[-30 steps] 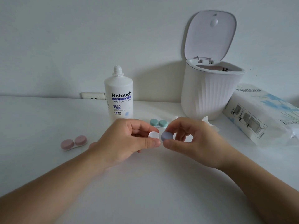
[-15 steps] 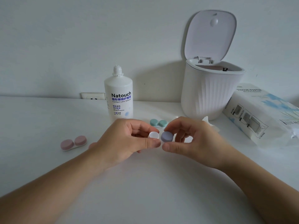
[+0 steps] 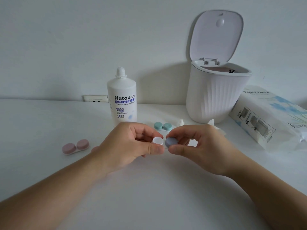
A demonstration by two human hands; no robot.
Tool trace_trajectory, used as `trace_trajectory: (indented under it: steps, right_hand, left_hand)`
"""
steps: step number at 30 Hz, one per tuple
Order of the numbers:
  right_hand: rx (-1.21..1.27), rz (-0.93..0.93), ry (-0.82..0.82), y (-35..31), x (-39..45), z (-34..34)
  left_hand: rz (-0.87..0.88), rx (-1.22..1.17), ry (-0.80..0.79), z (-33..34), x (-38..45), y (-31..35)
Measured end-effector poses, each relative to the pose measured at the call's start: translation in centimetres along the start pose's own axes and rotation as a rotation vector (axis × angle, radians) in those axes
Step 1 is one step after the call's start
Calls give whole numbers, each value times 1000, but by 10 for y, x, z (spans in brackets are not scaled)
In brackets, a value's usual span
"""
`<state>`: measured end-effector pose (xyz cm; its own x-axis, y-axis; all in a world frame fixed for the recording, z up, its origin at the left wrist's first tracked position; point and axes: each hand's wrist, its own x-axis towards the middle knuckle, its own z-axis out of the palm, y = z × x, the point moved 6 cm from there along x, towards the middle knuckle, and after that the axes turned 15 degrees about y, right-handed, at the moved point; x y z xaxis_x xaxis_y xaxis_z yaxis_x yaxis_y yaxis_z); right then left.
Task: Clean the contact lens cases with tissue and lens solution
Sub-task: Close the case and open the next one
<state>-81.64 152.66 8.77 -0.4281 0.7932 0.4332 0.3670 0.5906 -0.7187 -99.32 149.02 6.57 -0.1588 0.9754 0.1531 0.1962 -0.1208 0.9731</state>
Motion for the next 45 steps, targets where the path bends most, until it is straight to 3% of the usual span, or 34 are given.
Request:
trace_trajectory:
  steps: [4, 15, 24, 36, 45]
  right_hand:
    - [1, -17, 5, 0, 1, -2]
    - [12, 0, 39, 9, 4, -9]
    - [-30, 2, 18, 7, 3, -9]
    - [-37, 12, 29, 6, 4, -11]
    - [19, 20, 10, 10, 4, -12]
  left_hand:
    - [37, 12, -18, 0, 0, 0]
    - [390, 507, 51, -6, 3, 4]
    - [313, 748, 37, 3, 8, -12]
    - [407, 631, 125, -3, 8, -2]
    - [450, 473, 293, -19, -1, 13]
